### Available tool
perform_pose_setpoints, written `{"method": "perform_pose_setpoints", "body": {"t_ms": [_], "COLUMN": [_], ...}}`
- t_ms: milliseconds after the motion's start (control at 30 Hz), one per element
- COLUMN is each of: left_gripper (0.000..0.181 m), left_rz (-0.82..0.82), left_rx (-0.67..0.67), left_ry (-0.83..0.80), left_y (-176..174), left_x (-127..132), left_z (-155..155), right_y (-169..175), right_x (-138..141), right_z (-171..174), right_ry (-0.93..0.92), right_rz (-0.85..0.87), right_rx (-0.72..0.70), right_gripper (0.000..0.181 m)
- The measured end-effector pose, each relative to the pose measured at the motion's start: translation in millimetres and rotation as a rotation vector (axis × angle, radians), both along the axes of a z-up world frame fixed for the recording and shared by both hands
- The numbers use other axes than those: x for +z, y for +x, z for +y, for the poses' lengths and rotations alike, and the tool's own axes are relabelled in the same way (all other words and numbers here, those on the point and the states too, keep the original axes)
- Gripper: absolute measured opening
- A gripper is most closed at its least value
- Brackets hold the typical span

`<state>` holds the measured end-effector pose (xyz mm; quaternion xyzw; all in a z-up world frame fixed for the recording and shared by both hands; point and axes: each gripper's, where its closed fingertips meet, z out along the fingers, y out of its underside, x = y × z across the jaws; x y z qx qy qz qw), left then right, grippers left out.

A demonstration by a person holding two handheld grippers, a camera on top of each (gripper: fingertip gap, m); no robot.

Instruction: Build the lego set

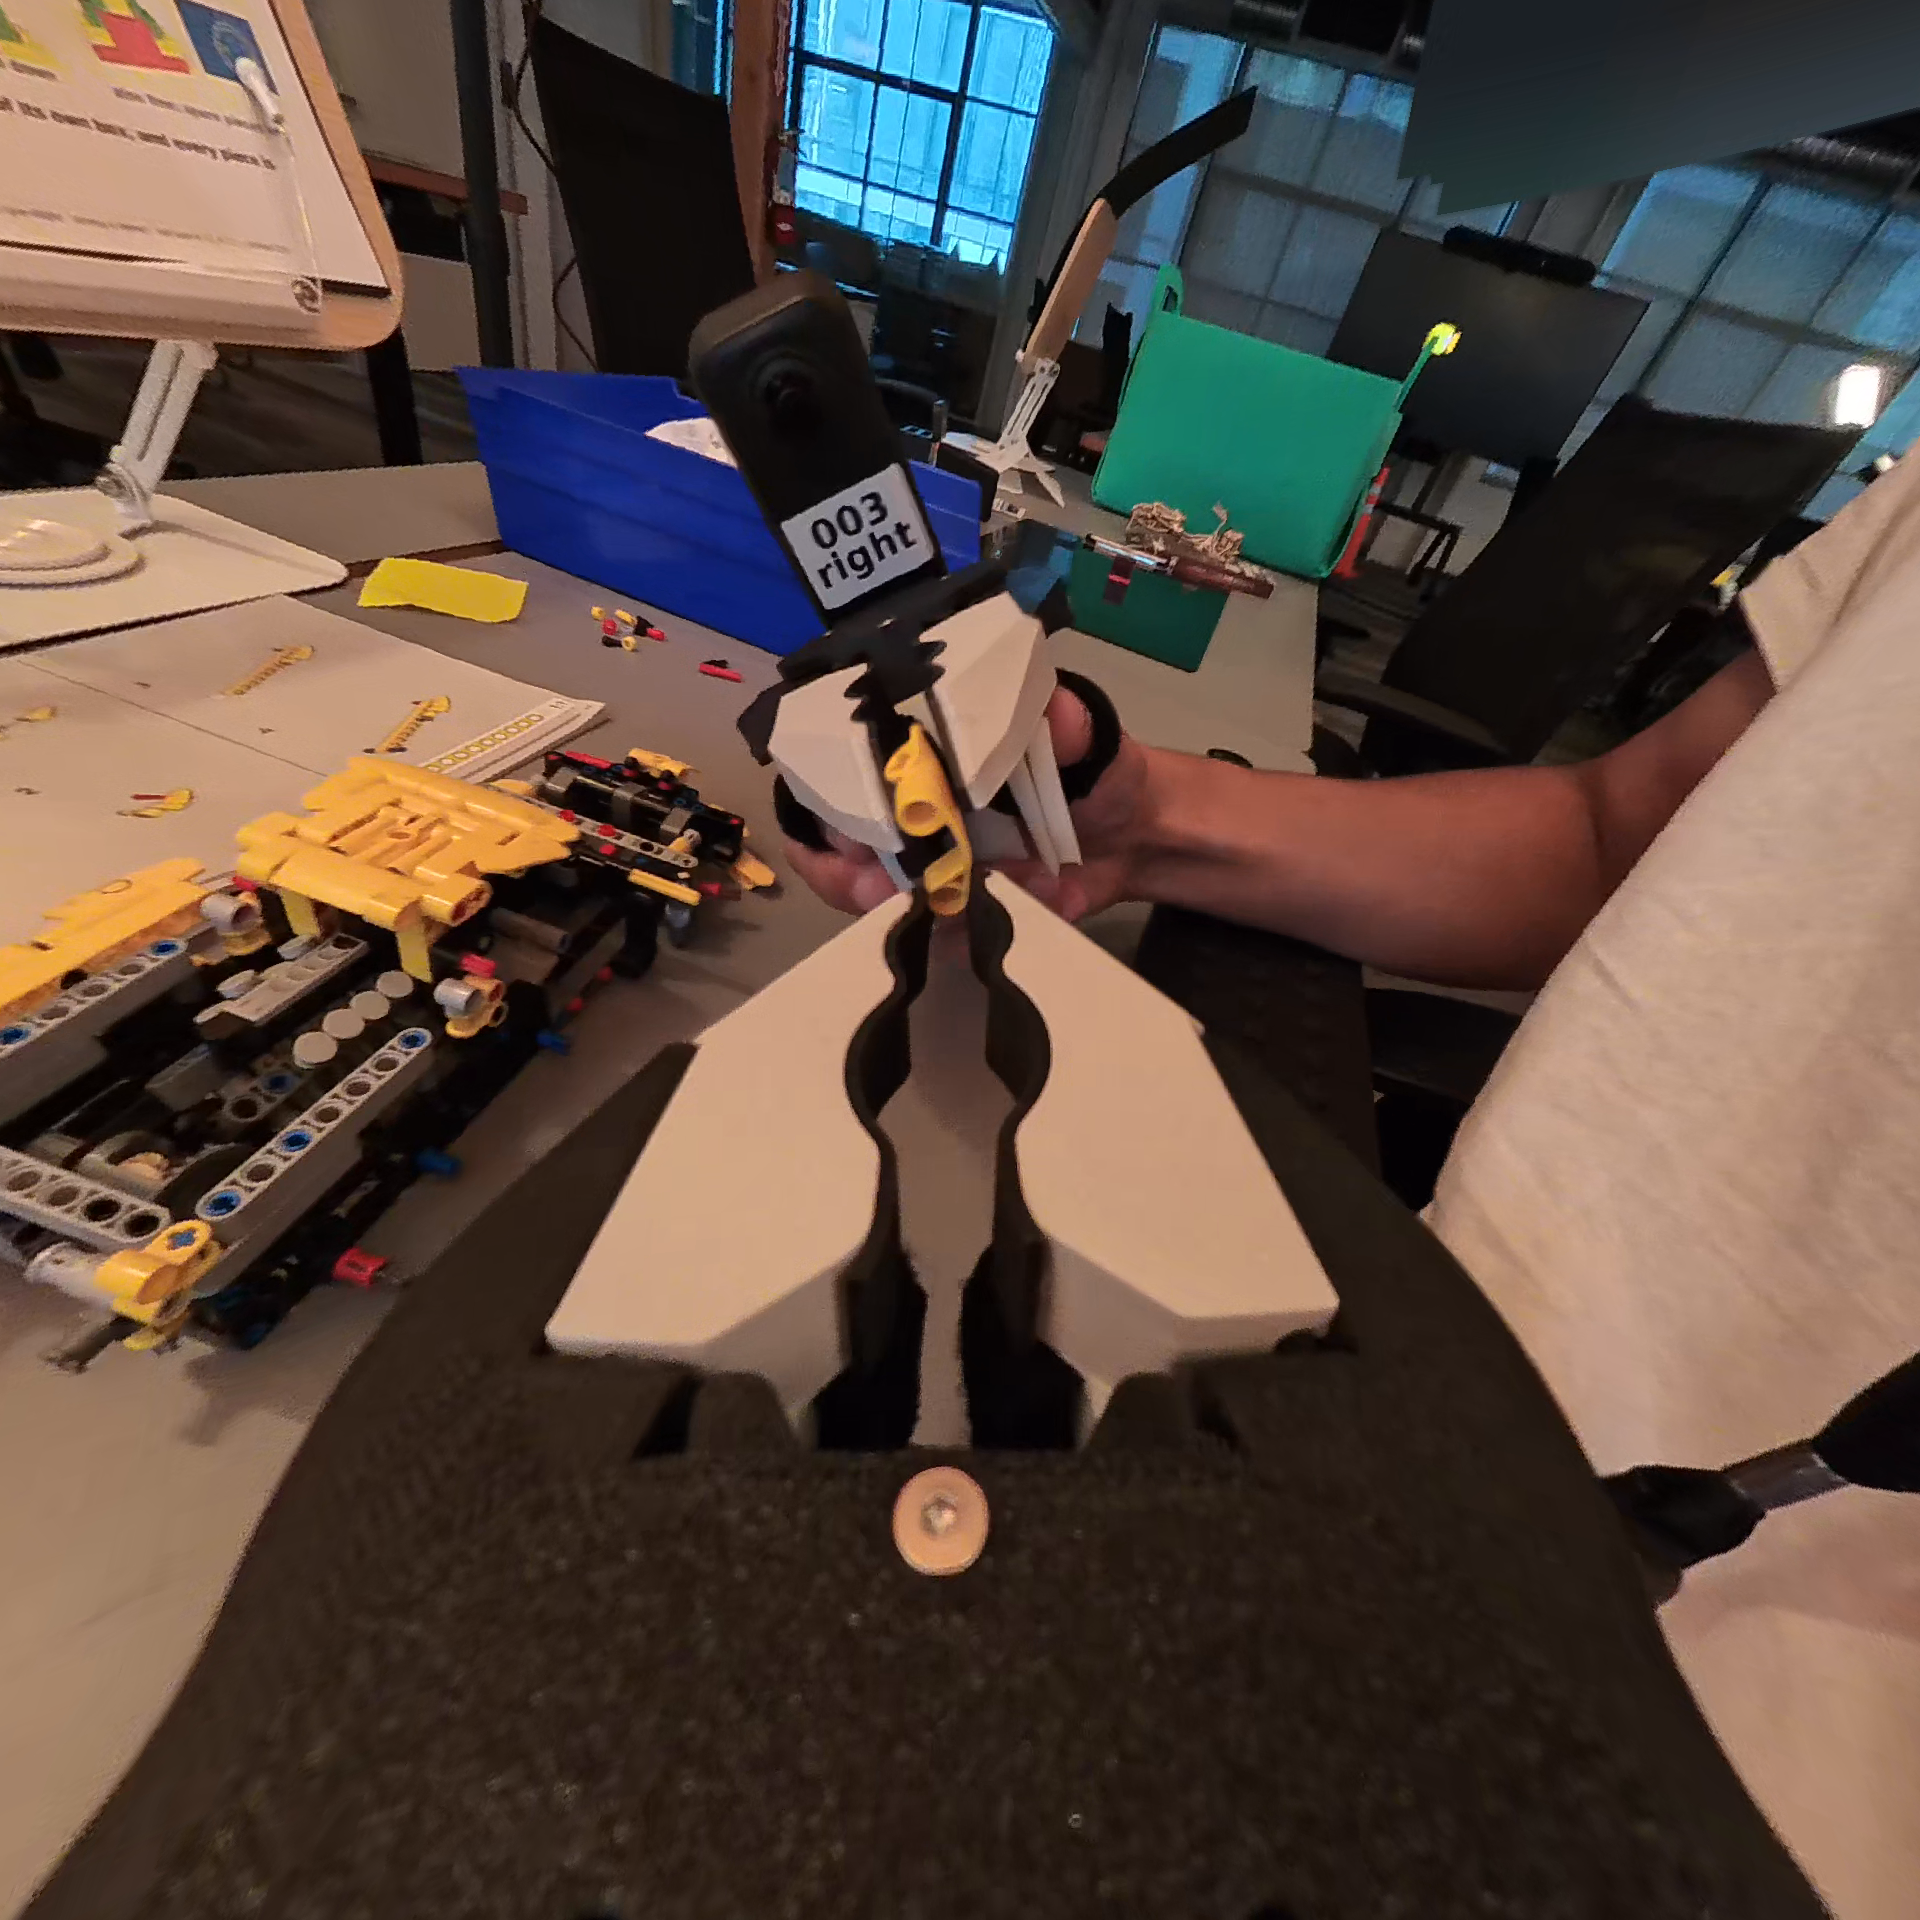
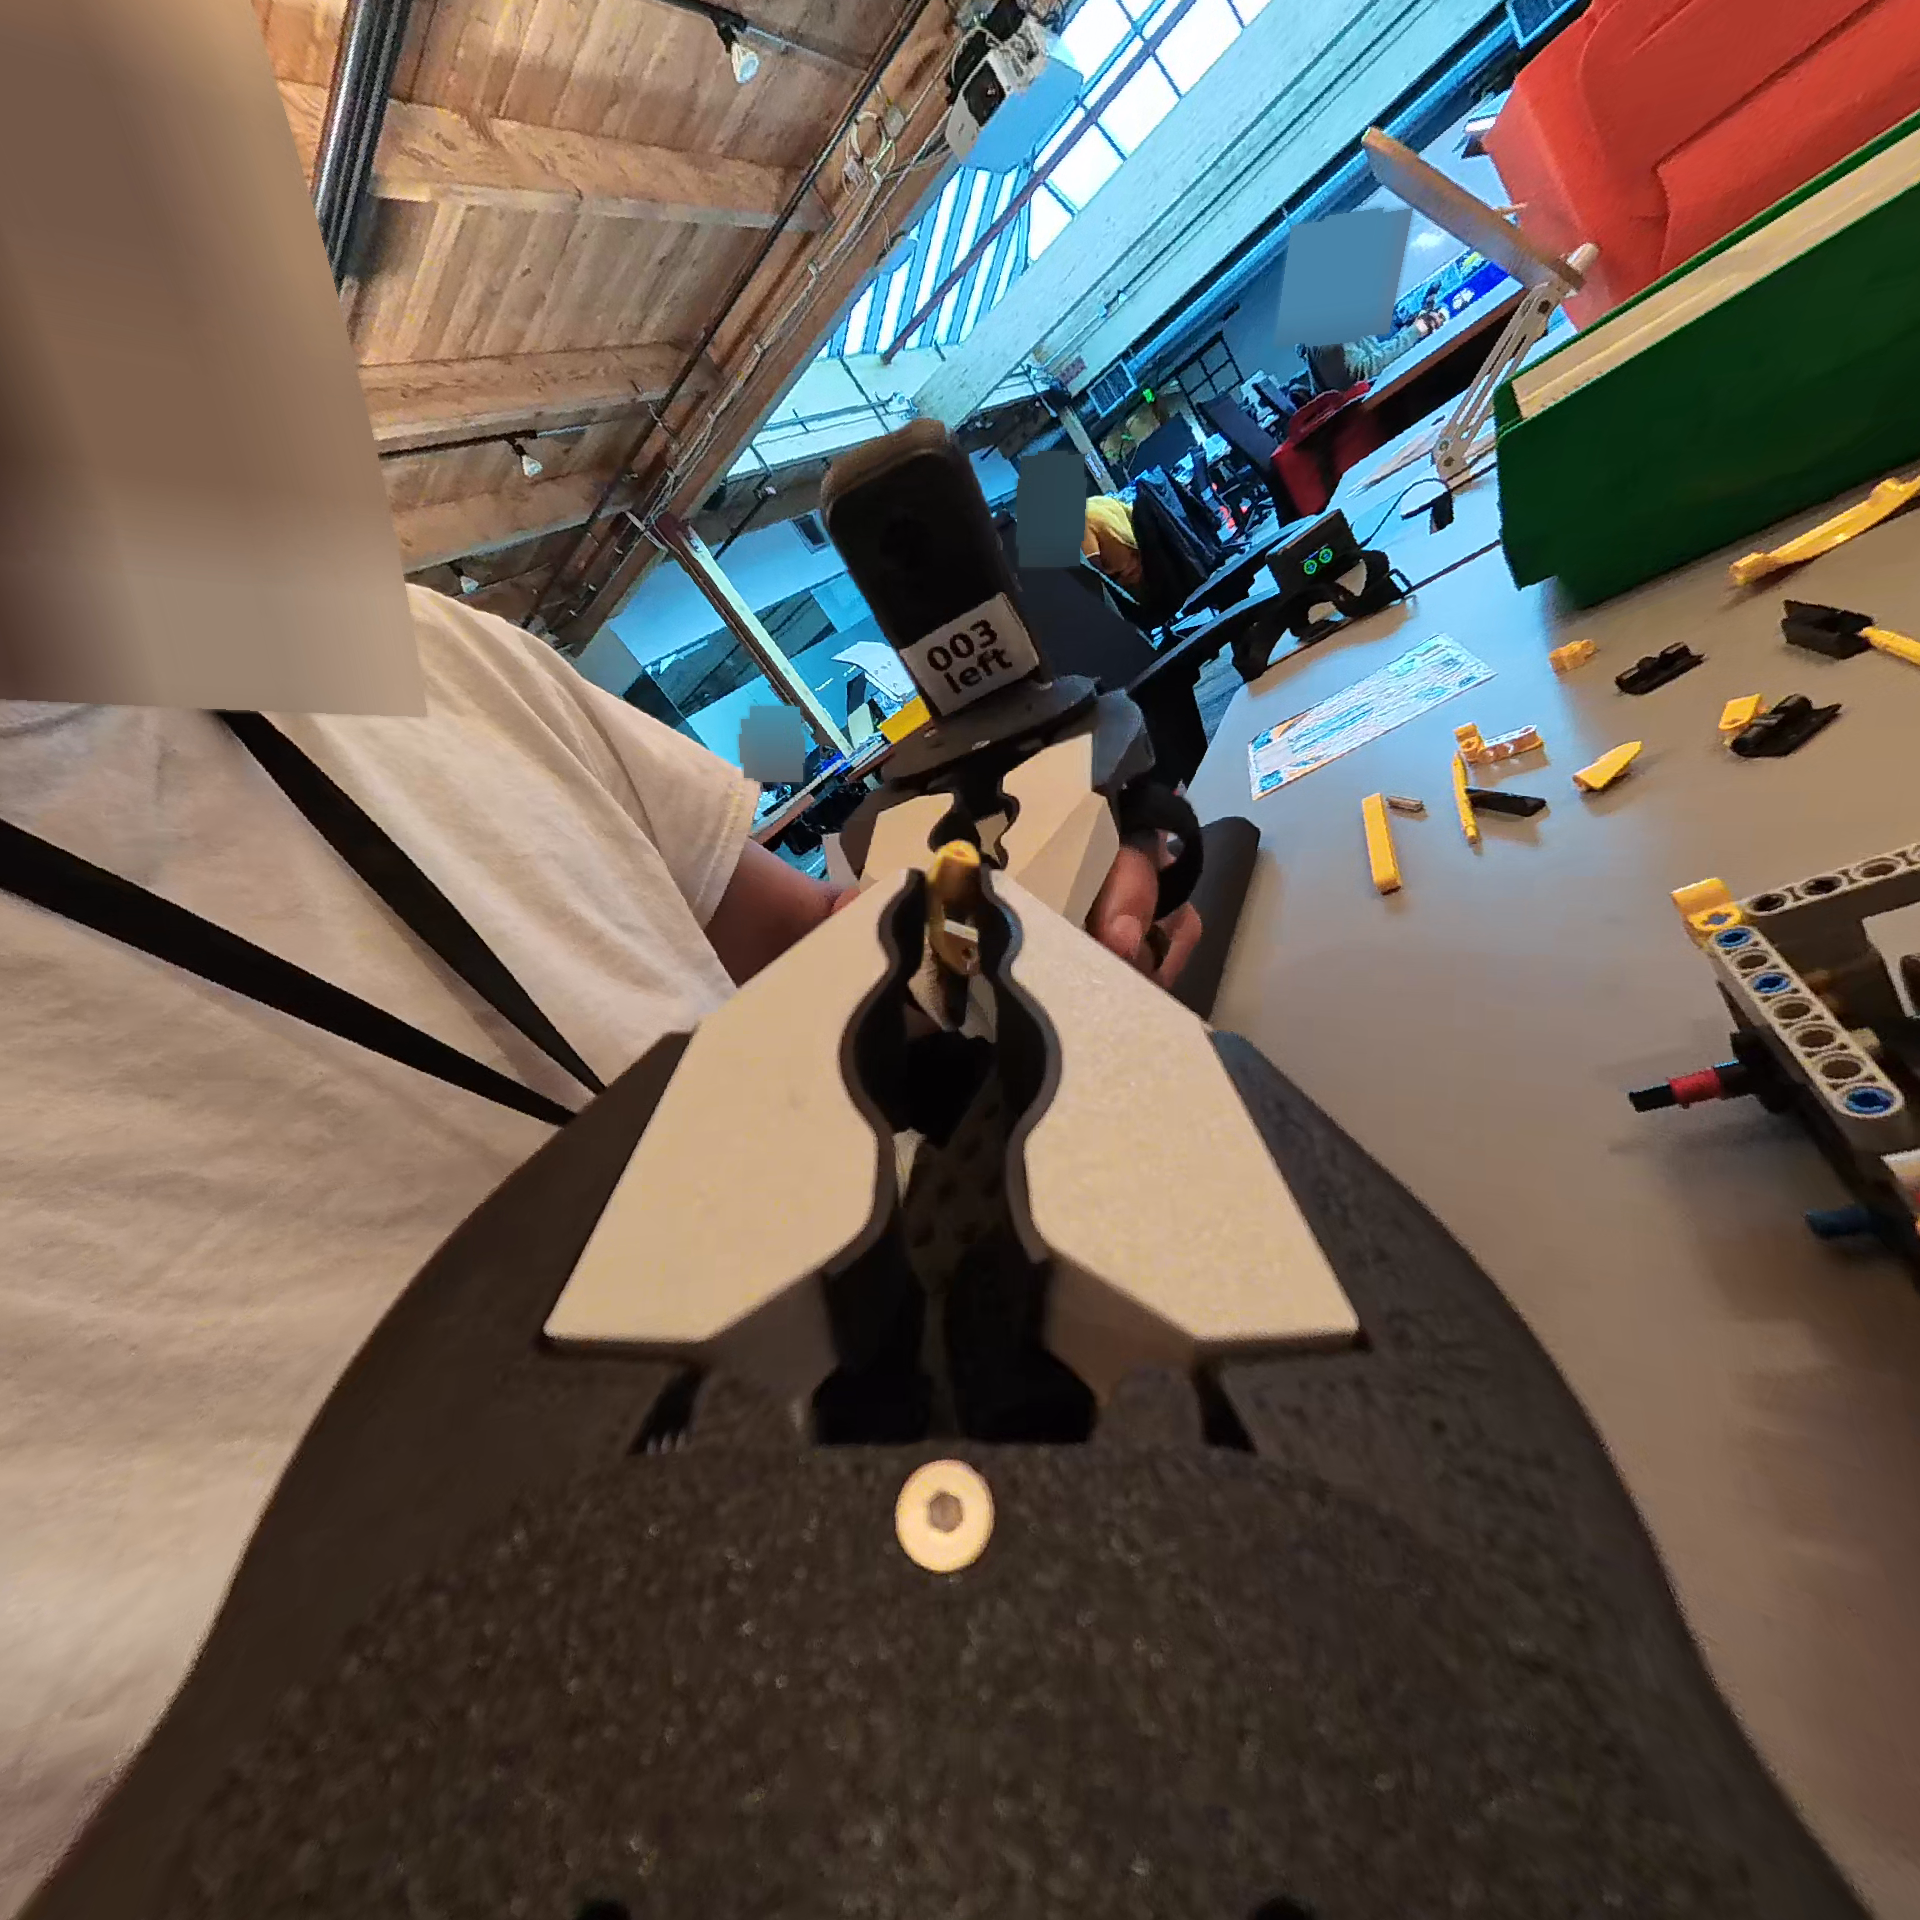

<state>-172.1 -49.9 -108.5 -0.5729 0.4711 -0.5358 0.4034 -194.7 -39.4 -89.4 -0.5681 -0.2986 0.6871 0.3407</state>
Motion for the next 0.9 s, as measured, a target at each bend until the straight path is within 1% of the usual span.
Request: {"method": "perform_pose_setpoints", "body": {"t_ms": [200,433,567,767,833,867,900], "left_gripper": [0.006,0.006,0.006,0.006,0.006,0.013,0.029], "left_rz": [0.008,0.020,0.023,0.082,0.123,0.161,0.220], "left_rx": [-0.010,-0.053,-0.061,-0.039,-0.006,0.003,0.003], "left_ry": [-0.006,-0.036,-0.043,0.026,0.110,0.161,0.206], "left_y": [3,3,1,-1,-5,-11,-17], "left_x": [0,-2,-2,-8,-13,-19,-28], "left_z": [-3,-8,-7,-5,0,2,4], "right_y": [-1,-6,-5,-5,-5,-5,-3], "right_x": [0,-2,-1,-4,-8,-11,-13], "right_z": [-1,-5,-4,-3,-3,-3,-1], "right_ry": [-0.014,-0.031,-0.033,-0.052,-0.019,0.015,0.042], "right_rz": [0.007,-0.003,0.002,-0.011,-0.050,-0.082,-0.111], "right_rx": [0.012,0.044,0.037,0.042,0.020,0.001,-0.026], "right_gripper": [0.008,0.010,0.010,0.008,0.006,0.006,0.005]}}
